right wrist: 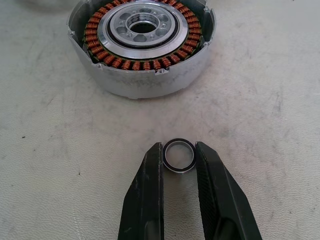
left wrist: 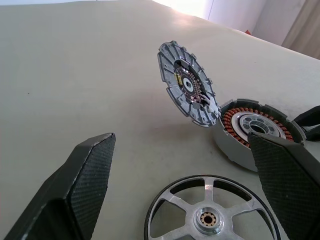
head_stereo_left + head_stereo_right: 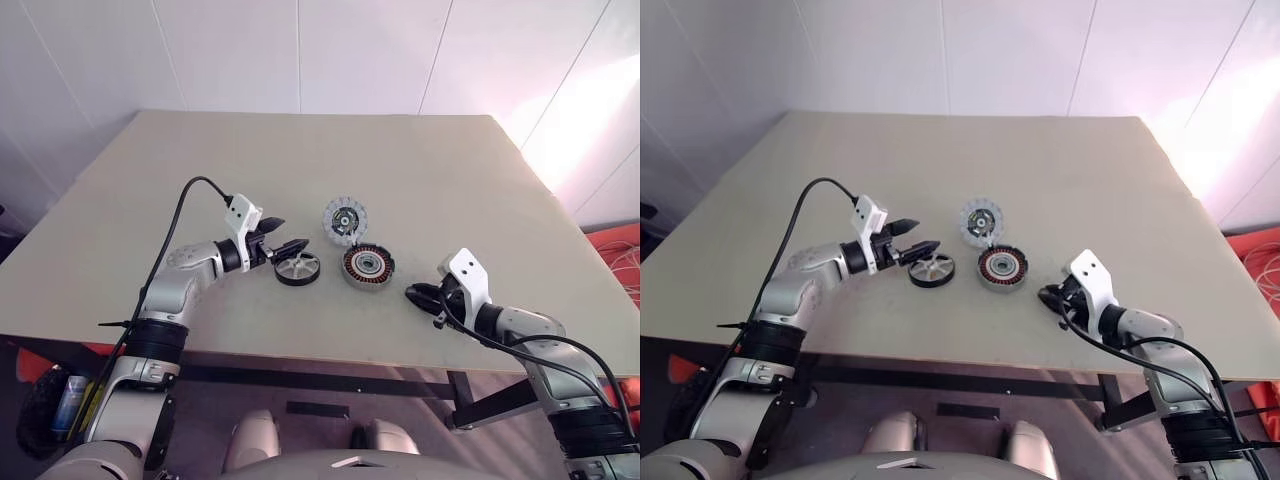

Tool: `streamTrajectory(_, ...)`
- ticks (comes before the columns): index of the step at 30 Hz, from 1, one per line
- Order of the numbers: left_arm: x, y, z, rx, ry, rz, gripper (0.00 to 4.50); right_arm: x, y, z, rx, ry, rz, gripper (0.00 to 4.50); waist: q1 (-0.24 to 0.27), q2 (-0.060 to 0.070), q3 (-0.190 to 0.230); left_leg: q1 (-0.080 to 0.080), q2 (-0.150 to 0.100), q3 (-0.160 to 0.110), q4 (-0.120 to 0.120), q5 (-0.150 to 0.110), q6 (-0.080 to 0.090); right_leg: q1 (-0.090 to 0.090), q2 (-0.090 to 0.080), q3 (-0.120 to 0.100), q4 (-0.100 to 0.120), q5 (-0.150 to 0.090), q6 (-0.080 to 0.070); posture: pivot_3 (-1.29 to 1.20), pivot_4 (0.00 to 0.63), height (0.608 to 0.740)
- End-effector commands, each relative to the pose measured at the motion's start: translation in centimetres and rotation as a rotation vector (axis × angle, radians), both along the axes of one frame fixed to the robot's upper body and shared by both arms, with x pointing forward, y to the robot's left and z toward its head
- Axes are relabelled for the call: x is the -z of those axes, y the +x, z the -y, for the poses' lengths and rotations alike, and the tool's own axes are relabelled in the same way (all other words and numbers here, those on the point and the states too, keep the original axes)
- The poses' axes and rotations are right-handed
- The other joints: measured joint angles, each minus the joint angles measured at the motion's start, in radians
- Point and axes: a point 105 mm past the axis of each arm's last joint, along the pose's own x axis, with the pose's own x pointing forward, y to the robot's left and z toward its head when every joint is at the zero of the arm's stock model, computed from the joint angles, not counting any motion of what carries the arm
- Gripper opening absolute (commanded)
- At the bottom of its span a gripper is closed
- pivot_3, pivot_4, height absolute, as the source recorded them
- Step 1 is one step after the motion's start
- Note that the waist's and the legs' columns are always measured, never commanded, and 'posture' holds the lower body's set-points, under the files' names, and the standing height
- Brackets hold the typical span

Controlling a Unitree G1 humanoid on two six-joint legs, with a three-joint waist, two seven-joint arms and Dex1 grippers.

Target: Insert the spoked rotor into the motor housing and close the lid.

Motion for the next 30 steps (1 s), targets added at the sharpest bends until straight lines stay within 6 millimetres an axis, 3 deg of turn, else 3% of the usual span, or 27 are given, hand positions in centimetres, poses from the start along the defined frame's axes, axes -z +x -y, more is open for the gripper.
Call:
streamTrajectory(1,-2.1,0.3,0.0,0.008,-0.005,0.073,4.50,-2.1,1.1,0.6,0.045,0.036,0.079,0.61,0.000,0.000,0.000,0.000,0.000,0.000,0.000,0.000,0.000,0.000,0.000,0.000,0.000,0.000,0.000,0.00,0.000,0.740)
streamTrajectory(8,-2.3,0.2,-0.3,0.003,-0.042,0.046,4.50,-8.3,3.4,-1.3,0.055,0.243,0.239,0.61,-0.002,0.000,0.000,0.000,0.000,0.000,0.000,0.000,0.000,-0.001,0.000,0.000,0.001,0.000,0.000,0.00,0.000,0.740)
streamTrajectory(12,-2.5,0.1,-0.4,0.003,-0.054,0.034,4.50,-9.6,3.6,-3.2,-0.007,0.275,0.246,0.61,0.000,0.000,0.000,0.000,0.000,0.000,0.000,0.000,0.000,-0.001,0.000,0.000,0.001,0.001,-0.001,0.00,0.000,0.740)
streamTrajectory(18,-2.5,0.1,-0.5,-0.005,-0.047,0.039,4.50,-8.6,4.2,-6.4,-0.100,0.254,0.206,0.61,-0.002,0.000,0.000,0.000,0.000,0.000,0.000,0.000,0.000,-0.002,0.000,0.000,0.001,0.001,-0.001,0.00,0.000,0.740)
streamTrajectory(30,-2.4,0.1,-1.0,-0.033,-0.024,0.056,4.50,-5.2,4.2,-8.2,-0.142,0.204,0.118,0.61,-0.001,0.000,0.000,-0.001,0.000,0.000,0.000,0.000,-0.001,-0.002,0.000,0.000,0.001,0.001,-0.001,0.00,0.000,0.740)
